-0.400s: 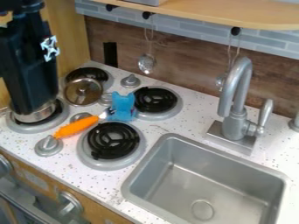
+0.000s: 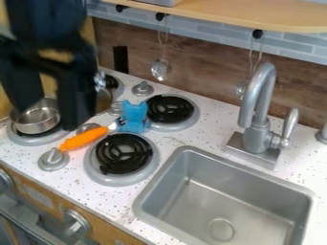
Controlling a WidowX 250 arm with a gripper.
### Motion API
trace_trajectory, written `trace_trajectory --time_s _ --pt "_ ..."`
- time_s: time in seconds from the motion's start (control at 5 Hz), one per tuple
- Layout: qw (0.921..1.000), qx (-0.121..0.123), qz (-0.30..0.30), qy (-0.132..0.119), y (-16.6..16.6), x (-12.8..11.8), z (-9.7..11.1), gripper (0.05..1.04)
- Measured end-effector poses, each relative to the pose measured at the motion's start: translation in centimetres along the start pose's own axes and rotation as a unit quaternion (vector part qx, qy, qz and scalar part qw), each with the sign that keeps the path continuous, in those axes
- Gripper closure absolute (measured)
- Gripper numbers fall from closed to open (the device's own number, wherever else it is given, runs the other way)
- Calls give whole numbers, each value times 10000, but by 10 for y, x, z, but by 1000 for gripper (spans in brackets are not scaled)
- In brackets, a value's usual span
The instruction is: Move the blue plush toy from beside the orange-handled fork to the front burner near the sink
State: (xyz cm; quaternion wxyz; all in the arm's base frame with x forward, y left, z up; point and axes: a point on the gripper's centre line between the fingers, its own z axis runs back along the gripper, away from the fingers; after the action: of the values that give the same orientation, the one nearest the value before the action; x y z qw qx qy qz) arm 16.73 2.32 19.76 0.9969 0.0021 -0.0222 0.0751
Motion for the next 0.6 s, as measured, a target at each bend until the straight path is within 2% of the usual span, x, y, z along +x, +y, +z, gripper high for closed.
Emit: trace_trajectory --time_s 0.2,0.4,0.6 --pt "9994 161 217 218 15 27 -23 82" --pt "9986 239 395 239 27 45 -33 82" --pt "9970 301 645 319 44 61 -57 82"
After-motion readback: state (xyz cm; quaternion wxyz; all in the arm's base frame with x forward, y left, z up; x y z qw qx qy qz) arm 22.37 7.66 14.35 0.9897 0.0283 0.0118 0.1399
